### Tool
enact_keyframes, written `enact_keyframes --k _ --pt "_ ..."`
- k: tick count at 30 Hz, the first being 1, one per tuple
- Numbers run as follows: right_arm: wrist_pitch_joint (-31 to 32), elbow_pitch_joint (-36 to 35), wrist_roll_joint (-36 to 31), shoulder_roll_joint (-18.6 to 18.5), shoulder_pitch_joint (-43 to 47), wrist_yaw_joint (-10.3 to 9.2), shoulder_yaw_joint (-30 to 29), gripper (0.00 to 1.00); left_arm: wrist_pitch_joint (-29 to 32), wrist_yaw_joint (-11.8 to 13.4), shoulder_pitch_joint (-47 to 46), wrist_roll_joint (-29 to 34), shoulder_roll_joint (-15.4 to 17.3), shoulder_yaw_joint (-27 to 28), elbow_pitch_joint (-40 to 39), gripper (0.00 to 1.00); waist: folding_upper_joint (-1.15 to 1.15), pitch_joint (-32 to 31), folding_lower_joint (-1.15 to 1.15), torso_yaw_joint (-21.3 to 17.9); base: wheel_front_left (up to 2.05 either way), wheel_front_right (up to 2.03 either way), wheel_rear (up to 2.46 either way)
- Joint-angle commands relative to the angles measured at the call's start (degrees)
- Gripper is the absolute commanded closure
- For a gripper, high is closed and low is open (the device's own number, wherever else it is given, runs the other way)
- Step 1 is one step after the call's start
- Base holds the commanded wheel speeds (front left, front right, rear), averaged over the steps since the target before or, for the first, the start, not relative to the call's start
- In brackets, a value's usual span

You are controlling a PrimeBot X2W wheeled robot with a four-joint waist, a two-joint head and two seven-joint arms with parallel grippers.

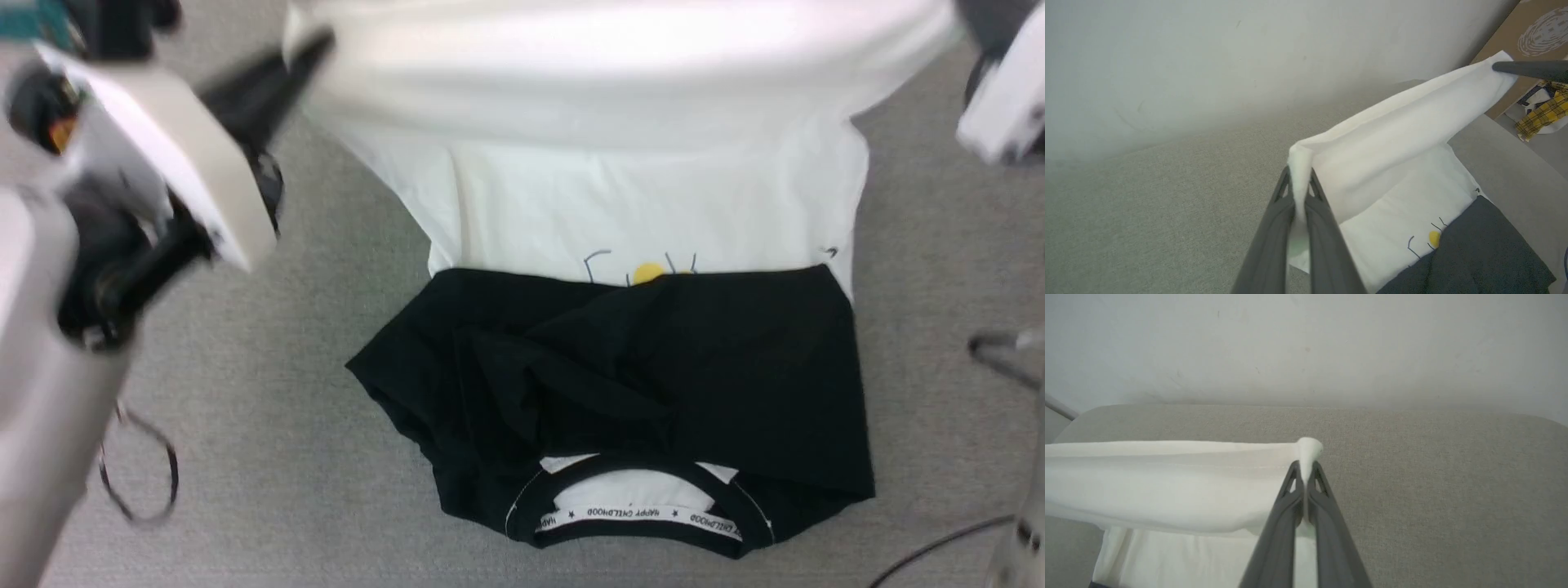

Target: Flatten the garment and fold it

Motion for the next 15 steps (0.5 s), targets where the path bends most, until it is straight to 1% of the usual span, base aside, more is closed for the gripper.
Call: enact_keyframes --k 1,6,7,12,15 --pt "1.3 -3.3 1.5 0.1 4.7 -0.04 -0.1 1.00 0.2 0.2 4.1 -1.1 0.8 -0.1 -2.1 1.00 0.00 -5.9 0.01 -0.2 0.00 0.00 0.00" --pt "4.3 -11.2 4.2 1.9 15.5 -0.04 -2.2 1.00 0.0 2.3 13.5 -3.3 2.1 -0.3 -7.5 1.00 0.00 -10.5 0.01 -0.2 0.00 0.00 0.00" --pt "4.3 -11.2 4.2 1.9 15.5 -0.04 -2.2 1.00 0.0 2.3 13.5 -3.3 2.1 -0.3 -7.5 1.00 0.00 -10.5 0.01 -0.2 0.00 0.00 0.00" --pt "7.0 -18.0 6.2 3.7 25.8 -0.04 -5.1 1.00 -1.8 4.6 23.1 -4.8 4.3 0.8 -12.7 1.00 0.00 -13.5 0.01 0.1 0.00 0.00 0.00" --pt "7.9 -20.6 7.0 4.6 31.6 -0.04 -6.2 1.00 -3.2 6.0 28.9 -5.3 5.2 1.3 -15.2 1.00 0.00 -14.9 0.01 0.2 0.00 0.00 0.00"
